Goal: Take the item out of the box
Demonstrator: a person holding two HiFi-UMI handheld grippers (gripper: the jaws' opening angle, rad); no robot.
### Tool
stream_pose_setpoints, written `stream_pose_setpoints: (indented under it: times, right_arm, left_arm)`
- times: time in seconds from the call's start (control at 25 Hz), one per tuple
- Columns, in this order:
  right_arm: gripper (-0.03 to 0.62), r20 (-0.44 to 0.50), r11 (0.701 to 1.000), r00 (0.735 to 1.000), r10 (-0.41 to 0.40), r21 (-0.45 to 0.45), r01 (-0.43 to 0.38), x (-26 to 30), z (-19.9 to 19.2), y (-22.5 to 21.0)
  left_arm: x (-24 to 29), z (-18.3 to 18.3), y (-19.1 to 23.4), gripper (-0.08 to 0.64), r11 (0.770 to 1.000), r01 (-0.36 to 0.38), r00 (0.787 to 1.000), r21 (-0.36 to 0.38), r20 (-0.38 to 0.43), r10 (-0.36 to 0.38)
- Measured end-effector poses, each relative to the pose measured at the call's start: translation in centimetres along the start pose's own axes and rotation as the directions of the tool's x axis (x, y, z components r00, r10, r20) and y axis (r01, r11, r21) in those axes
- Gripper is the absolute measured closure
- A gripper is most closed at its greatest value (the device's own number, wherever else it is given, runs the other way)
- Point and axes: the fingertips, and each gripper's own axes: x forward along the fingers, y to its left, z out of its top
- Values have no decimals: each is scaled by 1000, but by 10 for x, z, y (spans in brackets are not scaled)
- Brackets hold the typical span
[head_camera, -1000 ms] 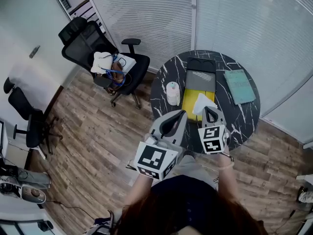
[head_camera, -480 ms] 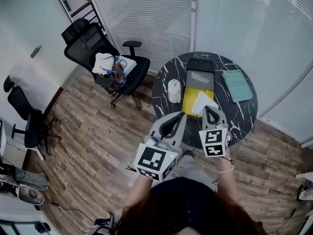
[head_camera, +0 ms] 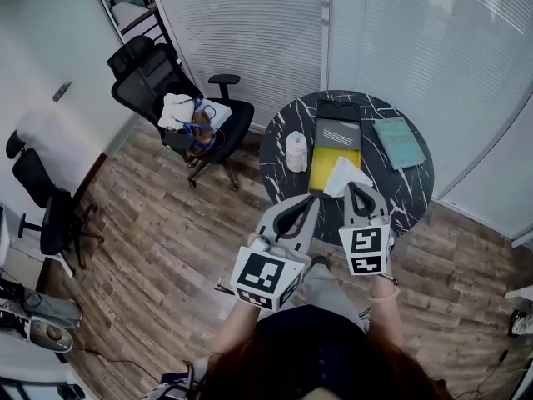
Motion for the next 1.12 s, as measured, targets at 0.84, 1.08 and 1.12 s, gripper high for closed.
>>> stream_pose_setpoints:
  times: [0.84,1.08,1.12]
  right_arm:
    - [568,117,995,989,-91,46,86,-104,44,14]
    - [568,146,995,985,-96,45,90,-122,50,15]
    - [568,149,995,984,-97,45,91,-124,51,15]
  left_arm:
    - [-55,11,-39,534,999,42,998,31,46,-44]
    - [-59,11,-48,534,999,41,998,30,56,-42]
    - [-59,12,-49,534,999,40,998,31,56,-42]
